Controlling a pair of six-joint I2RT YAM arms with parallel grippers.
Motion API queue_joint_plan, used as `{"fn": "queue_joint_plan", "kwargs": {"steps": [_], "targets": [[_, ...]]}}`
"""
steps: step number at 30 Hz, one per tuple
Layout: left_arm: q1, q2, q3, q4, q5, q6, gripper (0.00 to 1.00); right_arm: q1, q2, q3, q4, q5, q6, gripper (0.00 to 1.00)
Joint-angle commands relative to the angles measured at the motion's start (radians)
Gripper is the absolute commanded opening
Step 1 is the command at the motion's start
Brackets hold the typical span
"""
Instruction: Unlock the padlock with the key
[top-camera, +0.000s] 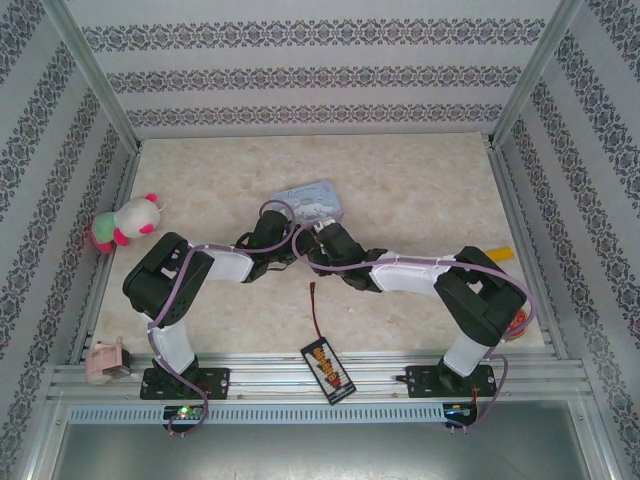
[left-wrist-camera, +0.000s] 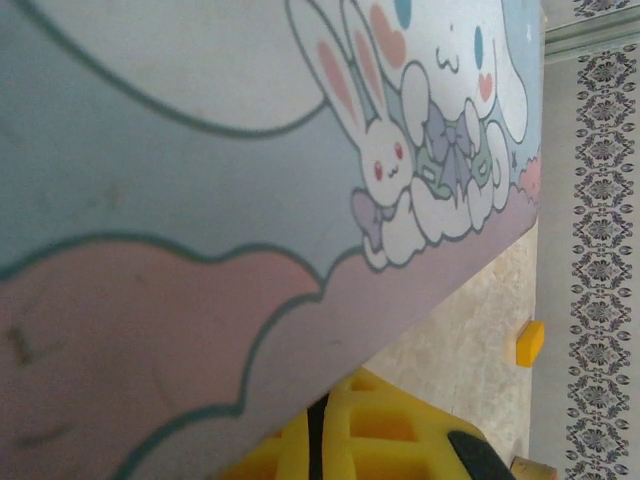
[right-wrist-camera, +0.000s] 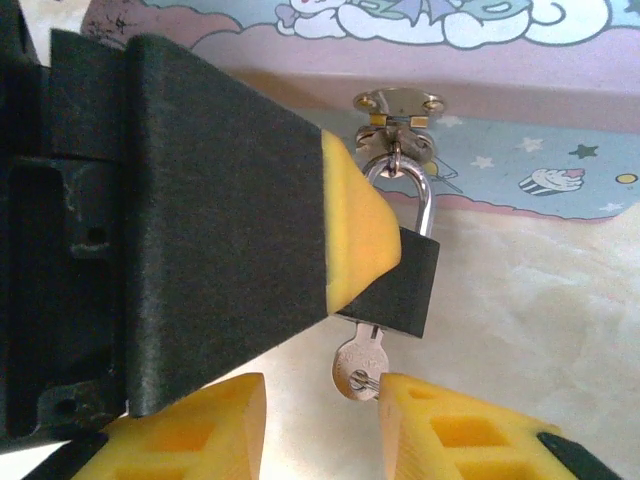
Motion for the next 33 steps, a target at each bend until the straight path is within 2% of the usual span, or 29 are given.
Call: {"fn": "queue_joint_plan", "kwargs": {"steps": [1, 16, 20, 24, 33], "targets": [[0.008, -0.024, 0.024, -0.008, 0.025, -0.001, 0.0, 0.008, 0.031, 0.036, -0.03, 0.05, -0.028, 0.36], [0.007, -0.022, 0.016, 0.019, 0.037, -0.007, 0.0, 0.008, 0.107, 0.083, -0.041, 0.105, -0.06, 0.32], [0.007, -0.024, 0.014, 0.021, 0.04, -0.007, 0.0, 0.008, 0.114, 0.092, -0.041, 0.136, -0.07, 0.22], [0.008, -0.025, 0.01, 0.02, 0.042, -0.006, 0.0, 0.004, 0.095, 0.089, -0.03, 0.132, -0.083, 0.17], [0.008, -0.022, 0.006, 0.027, 0.056, -0.004, 0.0, -0.054, 0.047, 0.055, 0.021, 0.004, -0.082, 0.07]]}}
